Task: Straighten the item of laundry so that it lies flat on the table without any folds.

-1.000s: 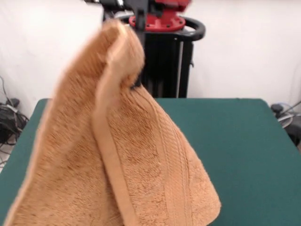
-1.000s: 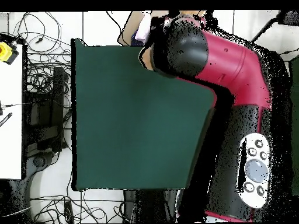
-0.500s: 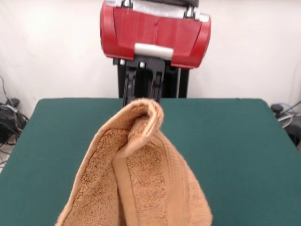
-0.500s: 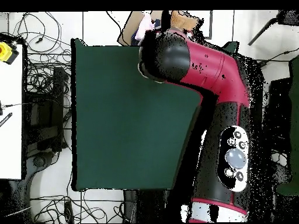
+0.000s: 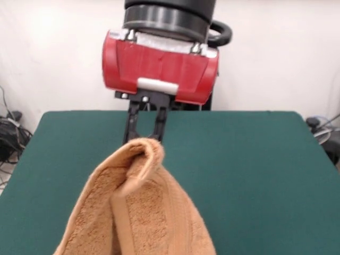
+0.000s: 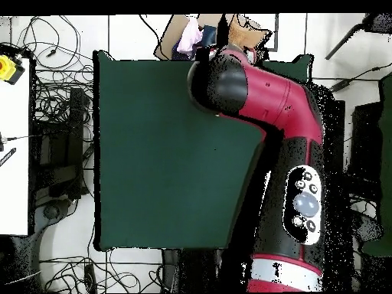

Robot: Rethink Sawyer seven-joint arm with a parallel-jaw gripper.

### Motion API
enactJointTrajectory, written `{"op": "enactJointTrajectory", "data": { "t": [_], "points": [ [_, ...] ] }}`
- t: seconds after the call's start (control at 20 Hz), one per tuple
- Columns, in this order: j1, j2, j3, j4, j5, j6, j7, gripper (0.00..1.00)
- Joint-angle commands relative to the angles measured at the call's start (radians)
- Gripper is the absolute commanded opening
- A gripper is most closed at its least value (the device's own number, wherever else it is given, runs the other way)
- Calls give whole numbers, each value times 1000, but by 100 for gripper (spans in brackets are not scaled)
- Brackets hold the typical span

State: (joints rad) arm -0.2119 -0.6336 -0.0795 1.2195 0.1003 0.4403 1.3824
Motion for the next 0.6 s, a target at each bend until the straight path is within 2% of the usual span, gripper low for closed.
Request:
{"op": "enactJointTrajectory", "data": {
  "t": [0.05, 0.4, 0.6],
  "points": [
    [-74, -9, 50, 255, -72, -69, 103, 0],
    [-201, -59, 155, 395, -166, -128, -30, 0],
    [-216, -54, 142, 417, -263, -128, -53, 0]
  ]
}}
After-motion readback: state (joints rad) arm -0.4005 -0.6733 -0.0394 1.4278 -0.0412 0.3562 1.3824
